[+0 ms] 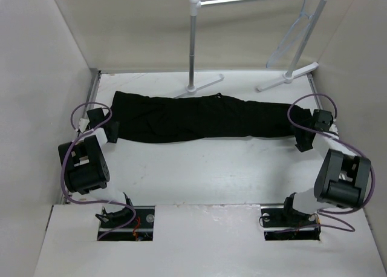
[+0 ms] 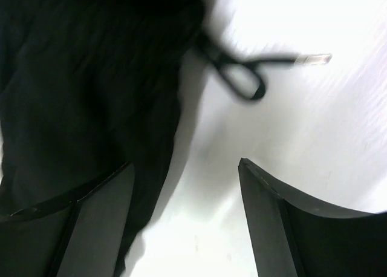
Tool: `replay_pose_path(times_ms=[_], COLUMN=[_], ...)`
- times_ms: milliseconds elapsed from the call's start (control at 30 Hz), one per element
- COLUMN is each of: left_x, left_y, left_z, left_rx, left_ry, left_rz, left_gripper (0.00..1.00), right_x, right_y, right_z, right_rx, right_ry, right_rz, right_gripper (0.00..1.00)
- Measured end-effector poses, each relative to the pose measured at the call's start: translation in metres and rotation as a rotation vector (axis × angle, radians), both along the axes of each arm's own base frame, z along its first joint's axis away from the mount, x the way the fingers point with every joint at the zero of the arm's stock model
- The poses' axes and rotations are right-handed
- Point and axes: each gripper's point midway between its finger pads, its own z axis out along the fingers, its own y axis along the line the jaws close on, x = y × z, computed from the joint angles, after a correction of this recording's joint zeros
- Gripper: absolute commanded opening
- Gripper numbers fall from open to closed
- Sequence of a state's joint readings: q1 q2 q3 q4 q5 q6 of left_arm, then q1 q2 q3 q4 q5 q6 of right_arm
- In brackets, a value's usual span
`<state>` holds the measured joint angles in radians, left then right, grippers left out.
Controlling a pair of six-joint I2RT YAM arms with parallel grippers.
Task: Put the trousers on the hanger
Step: Fold the trousers at the center of the board.
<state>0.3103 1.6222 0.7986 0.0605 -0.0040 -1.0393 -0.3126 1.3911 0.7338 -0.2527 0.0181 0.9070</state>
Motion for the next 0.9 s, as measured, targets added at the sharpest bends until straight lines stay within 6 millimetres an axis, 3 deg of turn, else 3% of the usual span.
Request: replay_pose_path(times_ms=[133, 233, 300, 433, 667, 800, 900], left_x=[0.0, -0.002, -0.006, -0.025, -0.068, -0.09, -0.112], left_y=[0.002, 0.003, 0.005, 0.016, 0.033, 0.036, 0.038], left_z=[0.0, -0.003, -0.006, -0.007, 0.02, 0.029, 0.025], left_rx=[0.006, 0.01, 0.016, 0.047, 0.168, 0.206, 0.24], left_ry=[0.003, 0.015, 0.033, 0.1, 0.201, 0.251, 0.304], left_rz=[0.006, 0.014, 0.02, 0.06, 0.062, 0.067, 0.084], left_gripper=[0.24, 0.1, 0.05, 0.02, 0.01, 0.02, 0.12], right_x=[0.02, 0.037, 0.043, 0.039, 0.0, -0.036, -0.066], right_y=[-0.011, -0.013, -0.013, -0.016, -0.035, -0.034, -0.026], right_z=[-0.018, -0.028, -0.032, -0.024, 0.015, 0.001, -0.023], right_rx=[0.025, 0.048, 0.062, 0.06, 0.036, 0.068, 0.094], right_ry=[0.03, 0.028, 0.022, 0.001, -0.065, -0.026, 0.045], right_rz=[-0.019, -0.01, -0.014, -0.04, -0.155, -0.219, -0.254], right_gripper=[0.55, 0.19, 0.06, 0.01, 0.0, 0.0, 0.02])
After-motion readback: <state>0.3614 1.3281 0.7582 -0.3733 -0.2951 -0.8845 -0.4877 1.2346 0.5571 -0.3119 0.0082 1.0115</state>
